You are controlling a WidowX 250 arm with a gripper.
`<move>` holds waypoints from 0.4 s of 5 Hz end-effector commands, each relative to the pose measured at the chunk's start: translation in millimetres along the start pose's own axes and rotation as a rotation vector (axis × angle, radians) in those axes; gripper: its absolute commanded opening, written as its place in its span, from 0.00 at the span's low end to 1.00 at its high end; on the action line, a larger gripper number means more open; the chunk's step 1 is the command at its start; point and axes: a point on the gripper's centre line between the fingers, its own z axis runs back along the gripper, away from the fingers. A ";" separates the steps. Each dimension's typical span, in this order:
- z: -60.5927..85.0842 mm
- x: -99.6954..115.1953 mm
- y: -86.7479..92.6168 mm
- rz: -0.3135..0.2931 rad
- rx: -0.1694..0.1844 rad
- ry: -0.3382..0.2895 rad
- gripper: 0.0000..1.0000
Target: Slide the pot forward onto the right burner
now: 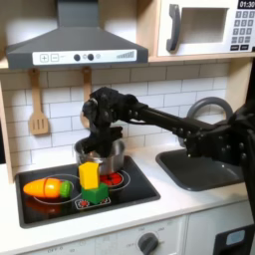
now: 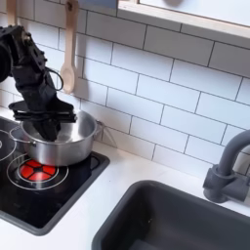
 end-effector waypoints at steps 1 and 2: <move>0.8 -10.0 -8.6 -0.024 -0.054 0.046 0.00; 1.0 -12.8 -8.4 -0.028 -0.062 0.056 0.00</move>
